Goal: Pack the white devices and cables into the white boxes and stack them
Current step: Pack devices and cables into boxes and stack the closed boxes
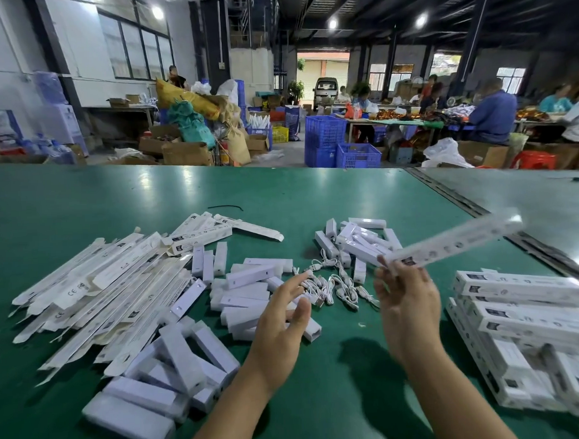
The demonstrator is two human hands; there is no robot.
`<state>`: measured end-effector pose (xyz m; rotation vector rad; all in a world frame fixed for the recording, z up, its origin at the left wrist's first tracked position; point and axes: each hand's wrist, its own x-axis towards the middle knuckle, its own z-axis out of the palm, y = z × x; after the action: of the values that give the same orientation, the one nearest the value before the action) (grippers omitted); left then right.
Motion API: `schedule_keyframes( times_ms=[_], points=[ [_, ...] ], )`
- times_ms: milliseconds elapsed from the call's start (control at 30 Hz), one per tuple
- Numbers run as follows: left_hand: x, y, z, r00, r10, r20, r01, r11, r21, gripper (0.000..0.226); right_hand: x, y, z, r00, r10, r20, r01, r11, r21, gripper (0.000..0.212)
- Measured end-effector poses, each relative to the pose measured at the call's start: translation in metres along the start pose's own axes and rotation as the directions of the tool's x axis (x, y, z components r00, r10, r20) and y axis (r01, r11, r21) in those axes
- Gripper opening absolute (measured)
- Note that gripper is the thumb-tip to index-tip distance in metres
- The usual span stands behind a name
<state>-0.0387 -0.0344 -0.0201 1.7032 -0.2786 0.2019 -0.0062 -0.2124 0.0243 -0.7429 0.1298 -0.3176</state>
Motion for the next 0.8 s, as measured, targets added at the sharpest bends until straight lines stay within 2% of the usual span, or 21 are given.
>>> schedule_keyframes(
  times_ms=[100,200,267,400,500,633,733,800],
  points=[
    [-0.001,0.002,0.001,0.998,-0.057,0.021,0.056,0.998,0.036,0.051,0.007,-0.014,-0.008,0.991,-0.075,-0.112,0.086,0.992,0.096,0.009],
    [-0.003,0.004,0.003,0.998,-0.061,0.022,0.059,0.996,0.067,0.059,0.01,-0.02,-0.013,0.976,-0.092,-0.197,0.128,0.975,0.18,0.017],
    [-0.002,0.006,0.002,0.998,-0.067,0.007,0.067,0.995,0.07,0.057,0.012,-0.021,-0.014,0.969,-0.085,-0.231,0.133,0.97,0.204,0.02],
    [-0.002,0.005,0.001,0.995,-0.097,-0.025,0.098,0.992,0.081,0.039,0.012,-0.019,-0.014,0.958,-0.005,-0.288,0.085,0.96,0.266,0.018],
    [-0.001,0.005,0.001,0.994,-0.104,-0.04,0.107,0.99,0.089,0.041,0.016,-0.019,-0.018,0.962,-0.002,-0.271,0.071,0.966,0.247,0.023],
    [-0.001,0.004,0.002,0.992,-0.123,-0.03,0.126,0.988,0.092,0.045,0.017,-0.016,-0.023,0.975,-0.099,-0.2,0.124,0.986,0.115,0.037],
    [-0.001,0.005,0.001,0.993,-0.108,-0.039,0.112,0.989,0.096,0.045,0.015,-0.013,-0.022,0.978,-0.116,-0.171,0.14,0.981,0.136,0.054],
    [-0.001,0.005,0.001,0.993,-0.109,-0.044,0.113,0.988,0.101,0.045,0.015,-0.013,-0.021,0.974,-0.12,-0.192,0.152,0.975,0.164,0.05]
  ],
)
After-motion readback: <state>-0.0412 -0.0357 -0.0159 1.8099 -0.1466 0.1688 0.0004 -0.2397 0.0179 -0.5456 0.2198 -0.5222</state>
